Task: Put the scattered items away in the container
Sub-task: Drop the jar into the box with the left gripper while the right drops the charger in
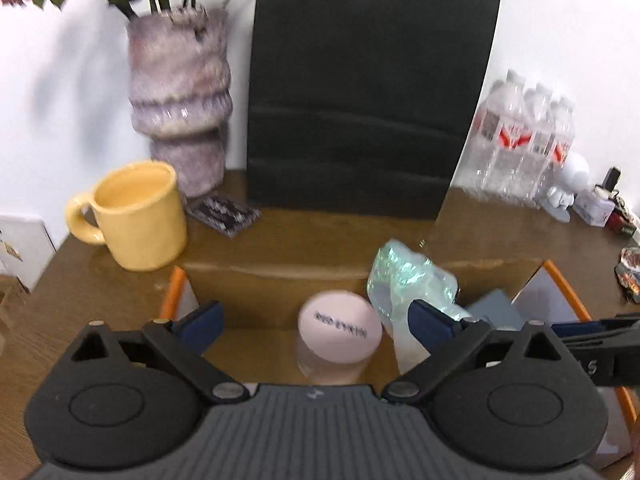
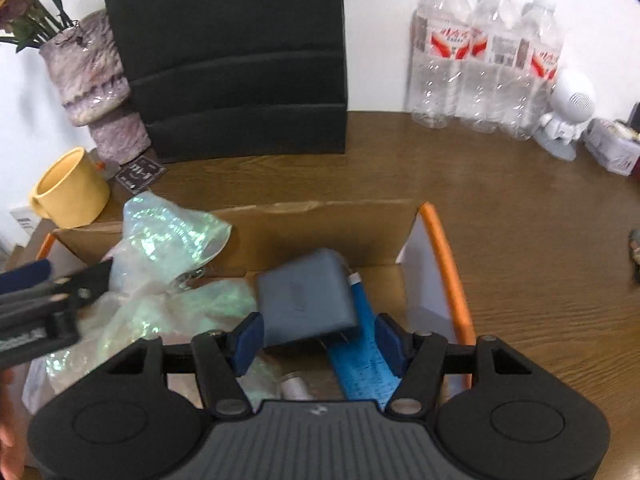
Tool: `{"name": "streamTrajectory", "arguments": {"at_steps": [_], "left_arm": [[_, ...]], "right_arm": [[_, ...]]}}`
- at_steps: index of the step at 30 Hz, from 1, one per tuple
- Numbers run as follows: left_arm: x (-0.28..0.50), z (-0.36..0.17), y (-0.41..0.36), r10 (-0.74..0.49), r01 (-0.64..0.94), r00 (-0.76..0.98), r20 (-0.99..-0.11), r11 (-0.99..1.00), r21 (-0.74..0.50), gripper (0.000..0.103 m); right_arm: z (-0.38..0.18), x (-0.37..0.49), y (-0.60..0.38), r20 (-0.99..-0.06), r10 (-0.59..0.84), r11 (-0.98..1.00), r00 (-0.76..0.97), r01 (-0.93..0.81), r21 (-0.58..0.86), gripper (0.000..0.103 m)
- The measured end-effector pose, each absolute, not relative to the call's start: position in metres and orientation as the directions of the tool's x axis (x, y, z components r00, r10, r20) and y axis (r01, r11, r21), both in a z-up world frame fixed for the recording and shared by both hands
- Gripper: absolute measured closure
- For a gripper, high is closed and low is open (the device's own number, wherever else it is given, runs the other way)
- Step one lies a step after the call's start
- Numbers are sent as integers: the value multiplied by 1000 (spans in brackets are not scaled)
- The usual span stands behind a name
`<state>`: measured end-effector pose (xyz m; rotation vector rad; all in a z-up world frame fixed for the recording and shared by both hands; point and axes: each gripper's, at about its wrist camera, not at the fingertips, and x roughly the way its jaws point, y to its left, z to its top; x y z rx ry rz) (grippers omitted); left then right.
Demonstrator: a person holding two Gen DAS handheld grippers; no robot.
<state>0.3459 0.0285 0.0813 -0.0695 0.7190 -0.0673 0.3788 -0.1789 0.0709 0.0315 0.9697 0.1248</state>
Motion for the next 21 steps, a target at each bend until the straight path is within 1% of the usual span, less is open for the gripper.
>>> {"name": "streamTrajectory", "arguments": {"at_steps": [3, 6, 12, 15, 17, 19, 21], "left_arm": [[338, 99, 36, -84, 32, 751, -655, 995, -92, 0], [328, 113, 43, -75, 2, 735, -674, 994, -109, 0], [302, 119, 53, -95, -8, 662, -744, 991, -133, 0], [286, 120, 57, -37, -60, 617, -786, 994, -94, 0], [274, 125, 59, -26, -58, 593, -805, 996, -74, 0], [259, 131, 57, -26, -34, 598, -801, 998, -58, 0], [238, 137, 53, -29, -11, 626, -779, 999, -45, 0]], "right_arm": [[89, 374, -181, -811, 103, 994, 576, -94, 59, 26], [108, 365, -187, -808, 113, 993, 578, -100, 68, 23], [115, 341, -192, -872, 119, 992, 475, -101, 80, 18], [112, 323, -191, -891, 120, 990, 438, -125, 72, 16], [113, 310, -190, -897, 107, 989, 428, -139, 52, 16], [116, 291, -193, -888, 120, 985, 444, -164, 51, 15], [119, 276, -198, -879, 153, 981, 451, -178, 79, 15]]}}
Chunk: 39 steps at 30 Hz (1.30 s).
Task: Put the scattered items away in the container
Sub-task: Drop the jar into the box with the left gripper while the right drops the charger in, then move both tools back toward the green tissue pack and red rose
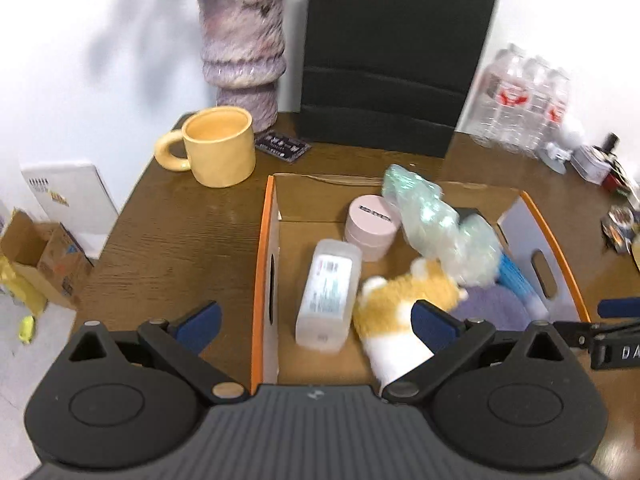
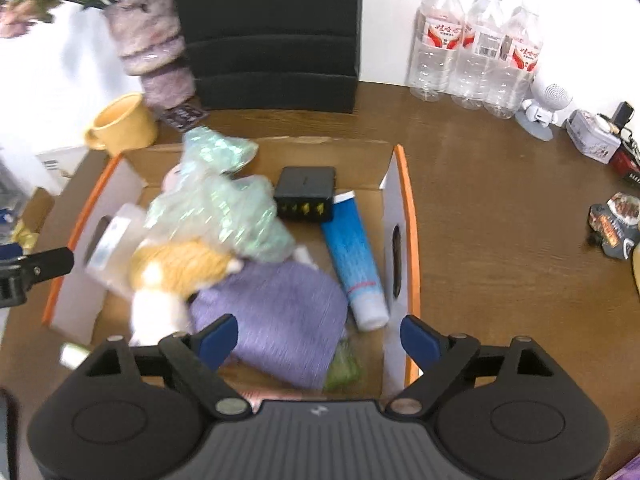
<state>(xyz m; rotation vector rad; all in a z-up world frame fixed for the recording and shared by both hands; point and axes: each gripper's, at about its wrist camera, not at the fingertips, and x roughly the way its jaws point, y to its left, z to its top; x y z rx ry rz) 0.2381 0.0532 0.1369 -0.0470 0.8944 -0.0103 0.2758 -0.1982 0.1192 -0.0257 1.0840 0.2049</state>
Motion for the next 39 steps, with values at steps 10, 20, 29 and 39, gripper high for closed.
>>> {"name": "streamTrajectory", "arguments": {"at_steps": [10, 20, 29, 39], "left_arm": [[154, 134, 22, -68, 49, 709, -702, 998, -46, 0], [57, 76, 15, -21, 14, 823, -568, 1000, -17, 0], [38, 20, 14, 3, -10, 851, -525, 1000, -10, 0], [53, 3, 26, 9, -54, 790, -613, 997, -55, 0]], "right_arm": [[125, 201, -221, -809, 252, 965, 531, -203, 167, 12], [80, 62, -234, -539, 150, 988, 829, -143, 55, 0], [27, 38, -225, -497, 136, 989, 857, -149, 14, 0], [1, 50, -227, -544, 195, 978, 816, -117, 175, 0]]}}
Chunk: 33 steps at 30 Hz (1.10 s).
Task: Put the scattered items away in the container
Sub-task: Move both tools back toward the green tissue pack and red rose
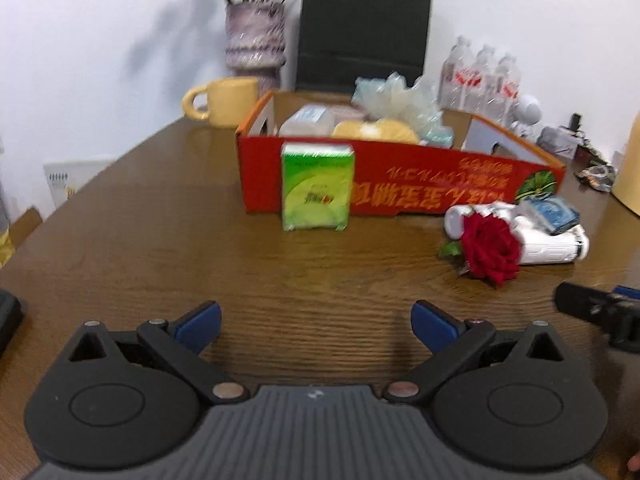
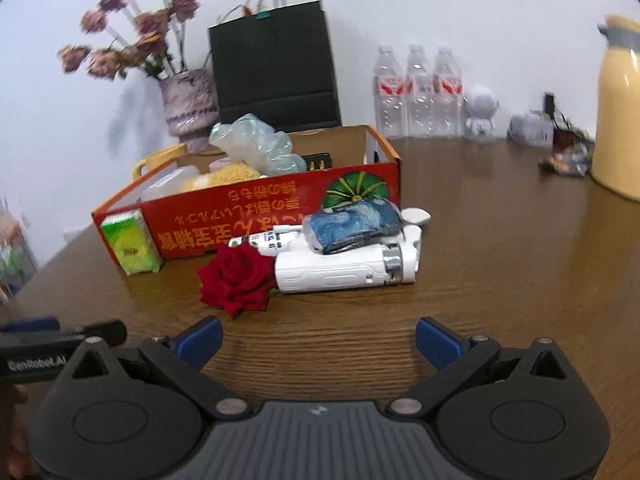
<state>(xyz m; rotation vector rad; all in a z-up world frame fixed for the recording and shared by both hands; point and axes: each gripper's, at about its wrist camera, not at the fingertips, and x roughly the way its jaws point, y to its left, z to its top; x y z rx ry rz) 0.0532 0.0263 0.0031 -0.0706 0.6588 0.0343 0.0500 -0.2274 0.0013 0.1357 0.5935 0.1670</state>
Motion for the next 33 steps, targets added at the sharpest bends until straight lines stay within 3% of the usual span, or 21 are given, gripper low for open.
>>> {"name": "streamTrajectory", "arguments": {"at_steps": [5, 16, 33], "left_arm": [[53, 1, 28, 9, -52, 782, -623, 997, -50, 0], [58, 1, 17, 39, -39, 766, -641, 999, 14, 0], [59, 1, 17, 34, -35, 766, -642, 999, 11, 0]], "right_arm": [[-3, 57, -233, -567, 203, 970, 799, -85, 228, 0], [-5, 64, -221, -609, 134, 988, 782, -60, 140, 0], [-2, 61, -211, -600, 95, 995, 794, -69, 66, 0]]}}
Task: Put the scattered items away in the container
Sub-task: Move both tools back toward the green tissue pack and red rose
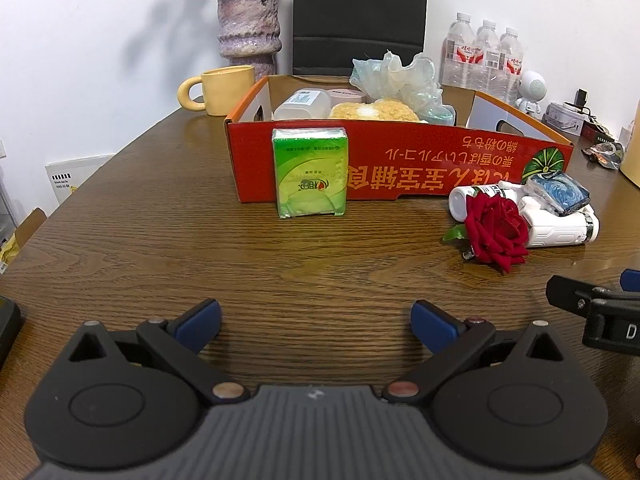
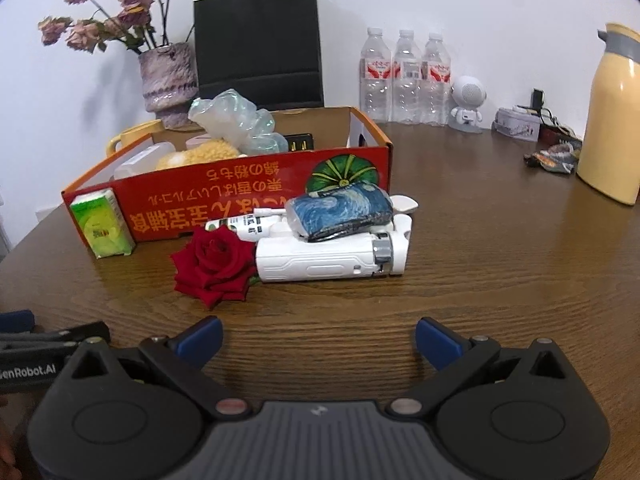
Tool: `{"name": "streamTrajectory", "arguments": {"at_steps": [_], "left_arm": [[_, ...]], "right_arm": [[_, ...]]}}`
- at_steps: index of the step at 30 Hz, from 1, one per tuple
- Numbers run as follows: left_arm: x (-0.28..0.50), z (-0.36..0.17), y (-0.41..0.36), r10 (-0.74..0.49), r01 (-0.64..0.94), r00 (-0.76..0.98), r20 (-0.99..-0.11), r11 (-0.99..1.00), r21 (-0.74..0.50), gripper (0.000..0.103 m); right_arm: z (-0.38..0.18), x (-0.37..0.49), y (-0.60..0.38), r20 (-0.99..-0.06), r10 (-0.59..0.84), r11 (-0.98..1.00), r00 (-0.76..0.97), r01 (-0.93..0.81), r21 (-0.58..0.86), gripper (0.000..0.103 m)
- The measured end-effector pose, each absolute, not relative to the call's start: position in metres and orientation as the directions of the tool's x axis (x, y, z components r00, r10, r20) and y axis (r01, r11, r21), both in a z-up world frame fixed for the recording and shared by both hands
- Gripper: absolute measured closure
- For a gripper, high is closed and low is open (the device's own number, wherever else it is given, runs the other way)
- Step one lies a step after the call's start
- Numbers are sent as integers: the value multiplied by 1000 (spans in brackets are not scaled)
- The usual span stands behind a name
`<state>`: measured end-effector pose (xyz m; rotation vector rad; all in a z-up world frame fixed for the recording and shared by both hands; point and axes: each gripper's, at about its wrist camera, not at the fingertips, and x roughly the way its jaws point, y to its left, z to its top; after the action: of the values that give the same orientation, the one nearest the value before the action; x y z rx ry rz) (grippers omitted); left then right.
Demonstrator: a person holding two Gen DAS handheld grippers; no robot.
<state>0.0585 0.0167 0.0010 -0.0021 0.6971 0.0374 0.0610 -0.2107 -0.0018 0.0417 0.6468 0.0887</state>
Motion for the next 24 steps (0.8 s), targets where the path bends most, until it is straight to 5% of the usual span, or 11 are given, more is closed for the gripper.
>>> {"name": "streamTrajectory", "arguments": {"at_steps": [24], "left_arm": [[59, 1, 17, 31, -33, 768, -640, 999, 8, 0]], "right_arm": [[-7, 57, -201, -627, 110, 993, 772, -114, 34, 0]]}}
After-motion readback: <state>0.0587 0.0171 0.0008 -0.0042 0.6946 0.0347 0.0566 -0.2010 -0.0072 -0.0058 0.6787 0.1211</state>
